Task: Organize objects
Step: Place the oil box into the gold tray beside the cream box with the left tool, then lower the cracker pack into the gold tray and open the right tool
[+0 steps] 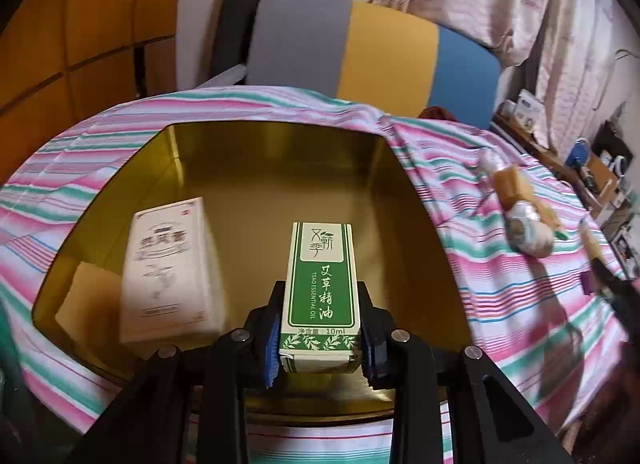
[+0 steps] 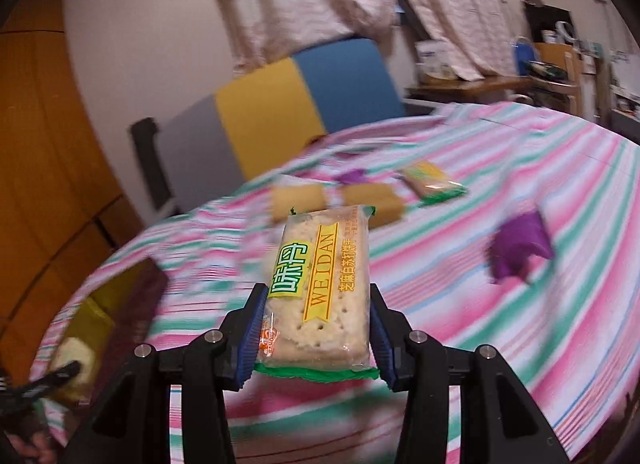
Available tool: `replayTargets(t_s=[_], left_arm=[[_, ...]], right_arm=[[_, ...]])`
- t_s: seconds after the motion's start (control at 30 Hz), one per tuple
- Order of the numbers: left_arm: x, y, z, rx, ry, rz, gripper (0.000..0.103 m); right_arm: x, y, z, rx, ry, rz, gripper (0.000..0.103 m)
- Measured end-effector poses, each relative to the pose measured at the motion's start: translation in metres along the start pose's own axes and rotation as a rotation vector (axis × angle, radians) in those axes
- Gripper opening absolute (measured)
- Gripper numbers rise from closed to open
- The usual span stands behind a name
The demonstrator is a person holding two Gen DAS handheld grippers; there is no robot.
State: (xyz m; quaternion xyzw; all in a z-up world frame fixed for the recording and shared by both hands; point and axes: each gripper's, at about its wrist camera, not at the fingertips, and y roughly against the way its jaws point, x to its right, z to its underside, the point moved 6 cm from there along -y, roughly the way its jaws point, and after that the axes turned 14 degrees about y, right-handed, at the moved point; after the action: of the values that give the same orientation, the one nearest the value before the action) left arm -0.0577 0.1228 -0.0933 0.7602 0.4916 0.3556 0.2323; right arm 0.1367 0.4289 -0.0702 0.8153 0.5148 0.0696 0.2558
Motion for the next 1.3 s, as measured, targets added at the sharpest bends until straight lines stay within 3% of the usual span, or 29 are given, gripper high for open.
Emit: replayTargets(t_s=[0.37, 0.4, 0.47, 0.53, 0.63, 0.83, 1.03, 1.17, 1.3], left_arm=[[-0.022, 0.0, 0.003, 0.009, 0.009, -0.097, 0.032], [-0.024, 0.001, 0.004, 0.01, 0.013, -0.106, 0.033], [-0.028, 0.003, 0.003, 0.014, 0.022, -0.126, 0.05], [-0.029, 0.01, 0.003, 0.031, 0.033, -0.114, 0.07], [-0.028, 0.023, 0.006, 0.041, 0.066, -0.073, 0.083], [-0.036, 0.05, 0.001, 0.096, 0.151, -0.007, 0.087], [-0.042, 0.062, -0.007, 0.151, 0.158, -0.043, 0.088], [-0.059, 0.068, -0.013, 0.183, 0.233, -0.059, 0.089], [-0.078, 0.084, -0.023, 0.264, 0.335, -0.067, 0.099]], right_arm=[[-0.155, 0.01, -0.017, 0.01, 0.187, -0.358, 0.048], [-0.165, 0.009, -0.016, 0.001, 0.197, -0.375, 0.048], [-0.189, 0.003, -0.012, -0.028, 0.216, -0.419, 0.048], [-0.204, -0.002, -0.009, -0.05, 0.235, -0.433, 0.048], [-0.226, -0.011, -0.003, -0.078, 0.269, -0.45, 0.048], [-0.241, -0.029, 0.008, -0.142, 0.302, -0.443, 0.048], [-0.249, -0.042, 0.002, -0.159, 0.289, -0.455, 0.048], [-0.252, -0.051, 0.003, -0.187, 0.288, -0.442, 0.048], [-0.257, -0.053, 0.014, -0.224, 0.307, -0.442, 0.048]])
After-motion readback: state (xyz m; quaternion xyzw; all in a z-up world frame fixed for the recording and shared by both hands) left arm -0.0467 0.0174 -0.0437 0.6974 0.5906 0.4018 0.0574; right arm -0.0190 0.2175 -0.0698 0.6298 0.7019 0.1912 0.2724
